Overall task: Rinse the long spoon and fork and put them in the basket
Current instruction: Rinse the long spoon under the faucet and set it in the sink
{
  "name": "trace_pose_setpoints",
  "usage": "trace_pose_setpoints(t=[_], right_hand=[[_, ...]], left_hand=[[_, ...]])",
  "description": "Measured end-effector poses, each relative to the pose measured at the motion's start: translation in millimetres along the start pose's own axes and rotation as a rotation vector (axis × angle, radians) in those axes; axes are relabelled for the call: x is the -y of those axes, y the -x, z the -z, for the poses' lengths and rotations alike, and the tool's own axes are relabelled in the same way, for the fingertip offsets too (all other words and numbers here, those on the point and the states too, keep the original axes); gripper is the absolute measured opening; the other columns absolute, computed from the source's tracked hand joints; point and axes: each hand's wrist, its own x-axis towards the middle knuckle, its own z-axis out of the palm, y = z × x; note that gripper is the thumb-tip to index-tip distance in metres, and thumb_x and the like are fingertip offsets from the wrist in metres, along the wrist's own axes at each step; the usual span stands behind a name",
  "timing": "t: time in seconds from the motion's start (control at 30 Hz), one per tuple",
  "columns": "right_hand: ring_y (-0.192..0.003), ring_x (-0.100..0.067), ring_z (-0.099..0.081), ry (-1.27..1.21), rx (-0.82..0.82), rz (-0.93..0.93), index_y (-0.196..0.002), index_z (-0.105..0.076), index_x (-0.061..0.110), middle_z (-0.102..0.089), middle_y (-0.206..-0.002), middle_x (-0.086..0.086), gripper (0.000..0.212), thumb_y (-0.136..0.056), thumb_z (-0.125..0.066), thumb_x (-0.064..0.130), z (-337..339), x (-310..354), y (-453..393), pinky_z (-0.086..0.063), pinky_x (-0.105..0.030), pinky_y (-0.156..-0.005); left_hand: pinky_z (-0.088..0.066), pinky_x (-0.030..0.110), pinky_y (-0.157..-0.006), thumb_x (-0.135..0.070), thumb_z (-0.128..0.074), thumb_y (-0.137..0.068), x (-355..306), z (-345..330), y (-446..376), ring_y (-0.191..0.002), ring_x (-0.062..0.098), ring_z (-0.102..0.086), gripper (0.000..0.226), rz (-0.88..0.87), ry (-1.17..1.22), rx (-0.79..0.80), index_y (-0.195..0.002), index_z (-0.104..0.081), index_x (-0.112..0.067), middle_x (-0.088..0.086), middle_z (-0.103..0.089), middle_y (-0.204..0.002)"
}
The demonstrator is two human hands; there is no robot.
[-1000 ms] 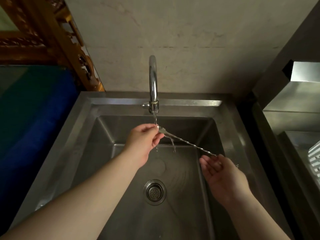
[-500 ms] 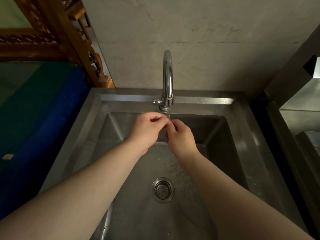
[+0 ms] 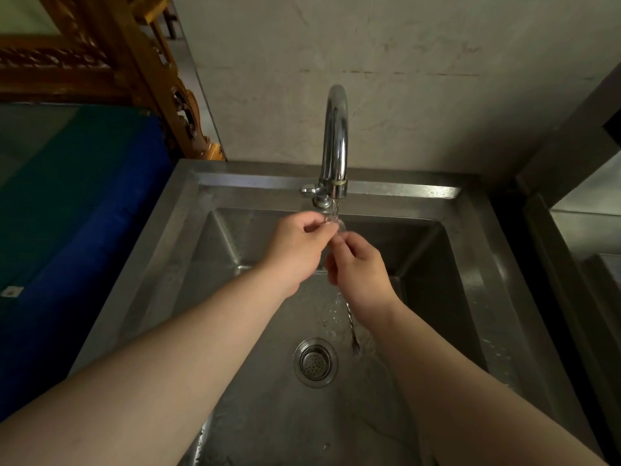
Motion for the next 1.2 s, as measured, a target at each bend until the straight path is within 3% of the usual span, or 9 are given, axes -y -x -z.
trace_pose_setpoints(t=[0.07,0.2,0.27,0.4,0.53,0.7,0.93,1.07,1.2], right_hand=[[-0.057,-0.007,-0.058,-0.016,0.018,-0.030,-0.091,-0.068,0.010,-0.062,-0.066,0.001,0.030,-0.101,-0.048,0.031,1,-5,3,-0.053,-0.036,-0.065],[-0.084,-0.031,-0.071,-0.129,0.037,-0.054,-0.097,-0.071,0.012,-0.073,-0.089,-0.017,0.032,-0.102,-0.046,0.031,2,-2,3,-0.058,-0.050,-0.082],[-0.090,-0.041,-0.068,-0.147,0.036,-0.042,-0.099,-0.070,0.012,-0.071,-0.095,-0.023,0.031,-0.102,-0.046,0.031,3,-1,1,-0.058,-0.054,-0.084],[-0.075,-0.025,-0.063,-0.111,0.031,-0.044,-0.100,-0.066,0.003,-0.064,-0.086,-0.018,0.031,-0.104,-0.046,0.026,4,-8,2,-0.057,-0.053,-0.086],[-0.084,-0.037,-0.068,-0.185,0.069,-0.025,-0.098,-0.071,0.011,-0.070,-0.092,-0.023,0.029,-0.102,-0.047,0.027,6,-6,-3,-0.059,-0.044,-0.083],[-0.063,-0.010,-0.062,0.017,0.056,-0.070,-0.090,-0.070,0.014,-0.064,-0.067,0.002,0.025,-0.101,-0.051,0.025,12,-23,2,-0.055,-0.027,-0.064],[-0.052,0.001,-0.049,0.229,0.025,0.083,-0.092,-0.072,0.019,-0.059,-0.062,0.009,0.027,-0.101,-0.051,0.032,13,-9,-11,-0.042,-0.021,-0.054],[-0.058,-0.009,-0.054,0.371,0.043,0.081,-0.084,-0.069,0.020,-0.060,-0.063,0.006,0.028,-0.099,-0.052,0.036,31,-11,-9,-0.047,-0.032,-0.060],[-0.067,-0.020,-0.063,0.579,-0.060,0.121,-0.088,-0.070,0.018,-0.067,-0.071,-0.004,0.026,-0.096,-0.055,0.039,63,-16,-5,-0.052,-0.038,-0.063]], left_hand=[[-0.050,0.017,-0.060,-0.027,-0.062,-0.089,-1,-2,0,-0.070,0.003,-0.065,0.013,-0.007,0.019,-0.023,-0.083,-0.072,-0.021,-0.004,-0.072,-0.077],[-0.052,0.033,-0.060,-0.032,-0.060,-0.090,3,-12,5,-0.067,0.016,-0.063,0.015,-0.002,-0.027,0.023,-0.084,-0.069,-0.022,-0.001,-0.068,-0.074],[-0.051,0.026,-0.056,-0.033,-0.061,-0.089,-1,-13,4,-0.065,0.010,-0.064,0.015,0.008,0.018,-0.003,-0.083,-0.071,-0.023,-0.002,-0.068,-0.074],[-0.049,0.012,-0.052,-0.029,-0.058,-0.093,-7,-11,0,-0.066,-0.001,-0.064,0.015,0.028,0.096,-0.035,-0.085,-0.070,-0.028,-0.006,-0.072,-0.081],[-0.045,0.015,-0.048,-0.028,-0.061,-0.091,-3,-14,7,-0.057,-0.001,-0.059,0.018,-0.047,0.022,0.002,-0.077,-0.069,-0.022,-0.007,-0.068,-0.070],[-0.046,0.029,-0.068,-0.022,-0.059,-0.093,-7,-9,-5,-0.066,0.008,-0.059,0.018,0.019,0.225,-0.181,-0.078,-0.068,-0.021,-0.008,-0.068,-0.071],[-0.047,0.017,-0.062,-0.018,-0.061,-0.092,7,-13,0,-0.066,0.004,-0.061,0.010,0.076,0.157,-0.118,-0.087,-0.071,-0.017,-0.003,-0.069,-0.077],[-0.049,0.013,-0.057,-0.015,-0.061,-0.093,-3,-8,-5,-0.058,-0.002,-0.062,0.008,0.138,0.380,-0.203,-0.092,-0.069,-0.015,-0.002,-0.068,-0.079],[-0.053,0.014,-0.059,-0.014,-0.060,-0.093,-4,1,-11,-0.070,0.008,-0.066,0.009,0.249,0.542,-0.356,-0.096,-0.067,-0.009,0.003,-0.070,-0.087]])
